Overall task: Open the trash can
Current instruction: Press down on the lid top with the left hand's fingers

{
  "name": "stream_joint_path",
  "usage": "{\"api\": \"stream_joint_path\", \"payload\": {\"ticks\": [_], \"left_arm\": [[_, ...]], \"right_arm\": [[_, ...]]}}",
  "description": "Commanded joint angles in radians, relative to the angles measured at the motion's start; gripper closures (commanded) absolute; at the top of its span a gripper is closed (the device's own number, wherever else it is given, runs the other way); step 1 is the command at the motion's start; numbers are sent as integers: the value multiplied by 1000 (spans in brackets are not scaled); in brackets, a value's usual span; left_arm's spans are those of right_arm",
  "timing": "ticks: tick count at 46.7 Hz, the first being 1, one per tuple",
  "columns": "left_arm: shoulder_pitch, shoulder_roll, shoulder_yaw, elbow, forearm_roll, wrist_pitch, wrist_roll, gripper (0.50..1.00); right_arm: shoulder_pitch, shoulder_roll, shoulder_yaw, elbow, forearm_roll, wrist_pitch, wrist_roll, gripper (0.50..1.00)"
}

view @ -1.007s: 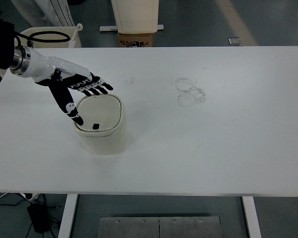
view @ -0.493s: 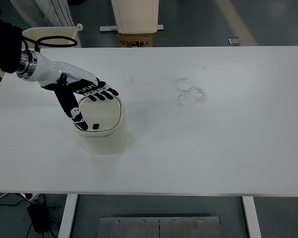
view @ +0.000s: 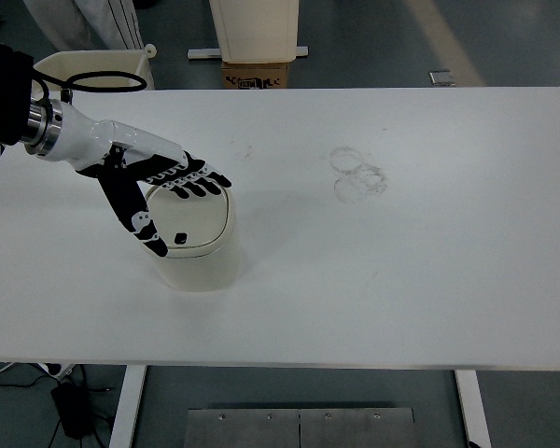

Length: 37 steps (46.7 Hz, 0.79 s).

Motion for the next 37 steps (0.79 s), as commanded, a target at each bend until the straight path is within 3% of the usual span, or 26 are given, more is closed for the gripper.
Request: {"api": "stream_joint_path", "payload": {"ticks": [1,6,37], "left_arm": [[-1,31,1,-29,0,0,0,500],[-1,72,1,-54,0,0,0,500],[70,89,3,-48,0,0,1,500]], "right_arm": [[14,0,0,0,0,1,-1,509],[17,0,0,1,0,0,-1,509],[28,0,0,3,3,1,0,509]]}}
